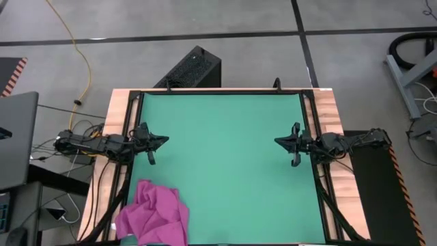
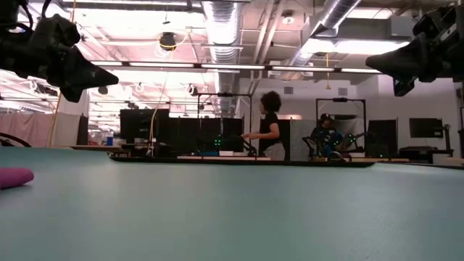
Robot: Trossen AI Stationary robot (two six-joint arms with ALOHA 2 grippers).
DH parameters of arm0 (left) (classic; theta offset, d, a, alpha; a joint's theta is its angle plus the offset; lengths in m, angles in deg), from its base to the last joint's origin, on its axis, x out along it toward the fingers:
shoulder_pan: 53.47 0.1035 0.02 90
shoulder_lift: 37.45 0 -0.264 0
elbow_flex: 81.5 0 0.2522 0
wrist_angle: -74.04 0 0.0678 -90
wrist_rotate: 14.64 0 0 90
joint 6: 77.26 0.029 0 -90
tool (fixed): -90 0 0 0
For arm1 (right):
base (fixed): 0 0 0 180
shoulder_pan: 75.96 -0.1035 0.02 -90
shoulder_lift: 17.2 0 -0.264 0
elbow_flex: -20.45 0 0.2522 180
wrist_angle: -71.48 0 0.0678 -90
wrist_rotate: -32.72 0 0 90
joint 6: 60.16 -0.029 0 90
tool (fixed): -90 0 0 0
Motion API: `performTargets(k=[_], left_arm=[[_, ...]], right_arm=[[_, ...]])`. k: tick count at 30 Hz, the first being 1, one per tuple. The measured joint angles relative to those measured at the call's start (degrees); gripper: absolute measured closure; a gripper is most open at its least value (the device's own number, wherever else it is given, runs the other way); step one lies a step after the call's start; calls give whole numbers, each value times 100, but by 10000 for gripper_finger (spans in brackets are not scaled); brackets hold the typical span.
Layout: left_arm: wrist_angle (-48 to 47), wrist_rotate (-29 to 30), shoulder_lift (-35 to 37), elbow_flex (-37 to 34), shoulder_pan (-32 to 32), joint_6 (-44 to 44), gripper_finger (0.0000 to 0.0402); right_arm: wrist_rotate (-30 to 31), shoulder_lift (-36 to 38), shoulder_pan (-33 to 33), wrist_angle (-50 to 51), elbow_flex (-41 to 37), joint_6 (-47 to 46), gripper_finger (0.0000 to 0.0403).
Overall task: Roll towel into tight, uniform cylinder
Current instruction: Fold the pink towel
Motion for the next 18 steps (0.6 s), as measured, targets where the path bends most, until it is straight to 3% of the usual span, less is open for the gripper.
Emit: performTargets(k=[8, 12, 18], left_arm=[[61, -231, 0, -9, 0, -689, 401], [64, -167, 0, -9, 2, -672, 402], [32, 491, 0, -5, 2, -1044, 401]], right_arm=[[-4, 0, -4, 0, 0, -259, 370], [37, 0, 61, -13, 0, 135, 370], [94, 0, 100, 43, 0, 284, 370]])
